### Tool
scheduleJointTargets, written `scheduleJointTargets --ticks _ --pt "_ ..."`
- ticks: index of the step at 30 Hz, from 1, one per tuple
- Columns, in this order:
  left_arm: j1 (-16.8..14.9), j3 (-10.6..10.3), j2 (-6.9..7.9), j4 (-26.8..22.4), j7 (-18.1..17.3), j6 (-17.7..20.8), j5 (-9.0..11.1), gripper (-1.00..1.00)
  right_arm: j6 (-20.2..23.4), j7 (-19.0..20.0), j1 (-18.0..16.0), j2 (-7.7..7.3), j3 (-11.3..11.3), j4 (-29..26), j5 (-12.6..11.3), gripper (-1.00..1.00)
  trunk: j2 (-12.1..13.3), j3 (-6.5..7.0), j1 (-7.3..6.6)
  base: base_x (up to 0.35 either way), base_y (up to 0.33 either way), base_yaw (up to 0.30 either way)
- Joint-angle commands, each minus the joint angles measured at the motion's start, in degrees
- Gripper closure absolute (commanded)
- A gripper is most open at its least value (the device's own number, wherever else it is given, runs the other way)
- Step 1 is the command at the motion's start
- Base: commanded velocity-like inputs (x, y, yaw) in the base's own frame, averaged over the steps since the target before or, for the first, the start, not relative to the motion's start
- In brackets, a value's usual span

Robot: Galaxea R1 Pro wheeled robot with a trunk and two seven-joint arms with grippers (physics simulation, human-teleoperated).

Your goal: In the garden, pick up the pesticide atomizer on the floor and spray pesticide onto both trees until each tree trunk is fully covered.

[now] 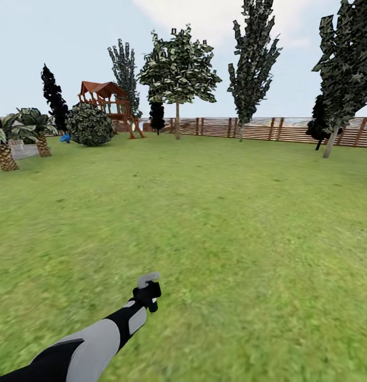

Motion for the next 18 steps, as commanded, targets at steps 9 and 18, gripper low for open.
scheduleJointTargets --ticks 9,18 --pt "-0.06 0.09 -0.08 0.06 -0.04 -0.19 0.17 1.0 -0.84 -14.54 -0.19 9.09 -0.57 -9.71 0.18 -1.0 -0.03 -0.06 0.03 0.35 0.0 0.001" --pt "-0.04 0.09 -0.08 0.06 -0.04 -0.19 0.17 1.0 -3.3 -19.27 -0.19 9.8 -0.48 -9.04 0.27 -1.0 -0.03 -0.06 0.03 0.35 0.0 0.0"
